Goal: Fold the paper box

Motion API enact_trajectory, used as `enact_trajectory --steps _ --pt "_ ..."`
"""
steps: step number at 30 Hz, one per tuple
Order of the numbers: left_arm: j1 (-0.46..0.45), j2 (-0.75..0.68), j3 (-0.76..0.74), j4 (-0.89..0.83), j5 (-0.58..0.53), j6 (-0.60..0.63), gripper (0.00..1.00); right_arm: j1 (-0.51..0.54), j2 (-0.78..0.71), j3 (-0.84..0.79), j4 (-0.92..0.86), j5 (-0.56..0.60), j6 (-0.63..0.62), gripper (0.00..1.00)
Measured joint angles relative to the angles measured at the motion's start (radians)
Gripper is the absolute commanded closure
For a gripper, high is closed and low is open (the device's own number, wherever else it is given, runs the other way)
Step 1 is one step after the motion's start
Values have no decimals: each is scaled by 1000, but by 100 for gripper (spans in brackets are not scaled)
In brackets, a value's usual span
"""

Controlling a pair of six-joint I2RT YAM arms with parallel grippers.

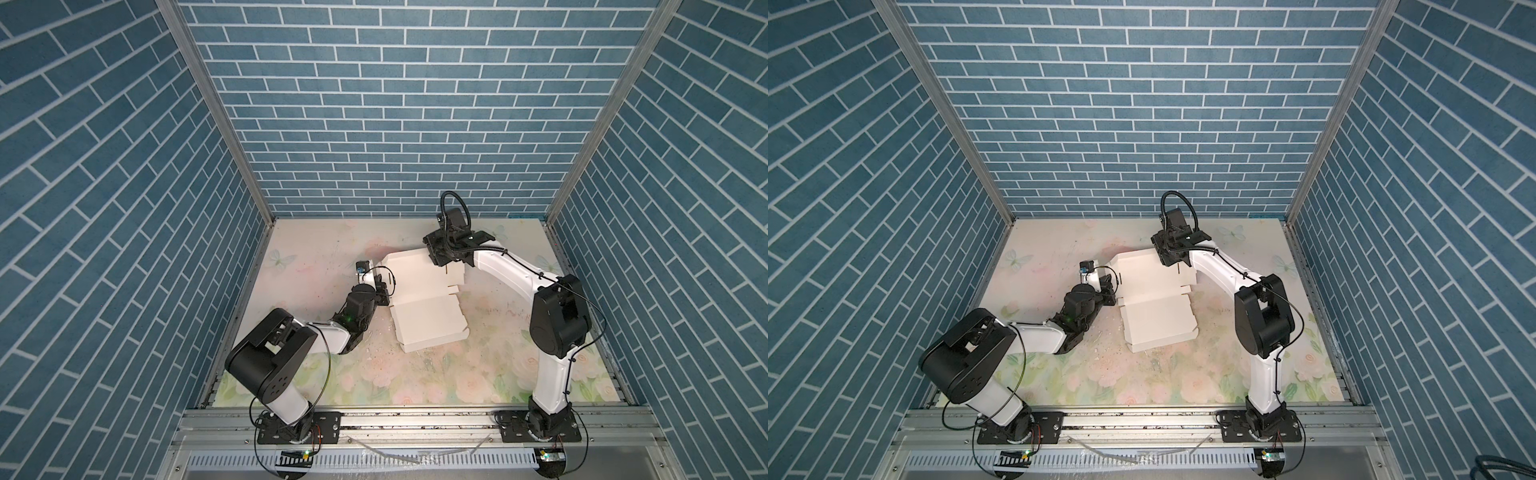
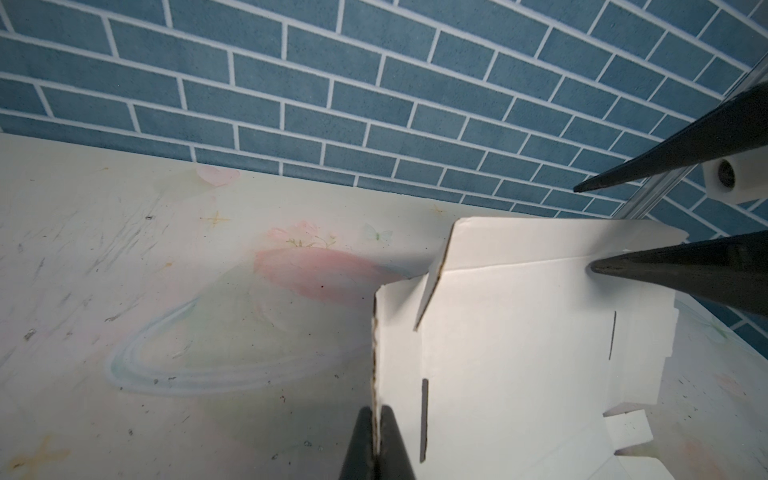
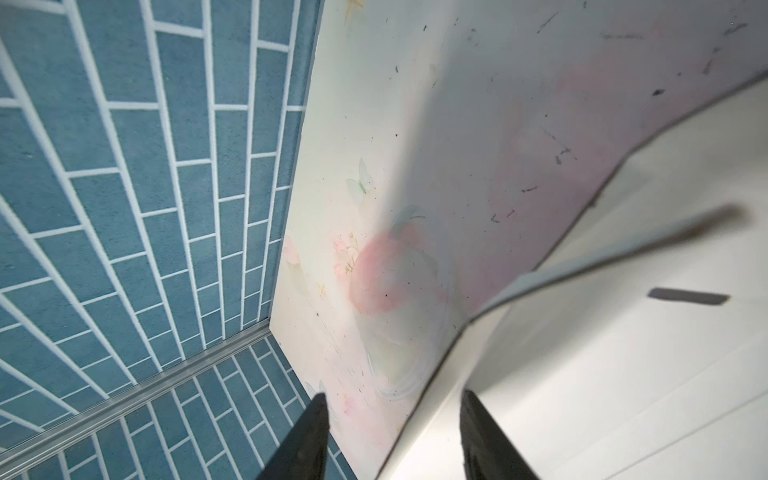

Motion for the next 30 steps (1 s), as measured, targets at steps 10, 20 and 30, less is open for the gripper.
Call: enact_trajectory --steps 10,20,30 --pt "-6 16 0 8 0 0 100 8 6 0 3 -16 3 64" --pt "-7 27 1 18 0 0 100 13 24 0 9 -25 3 64" --pt "-7 27 1 22 -1 0 100 19 34 0 17 -34 14 76"
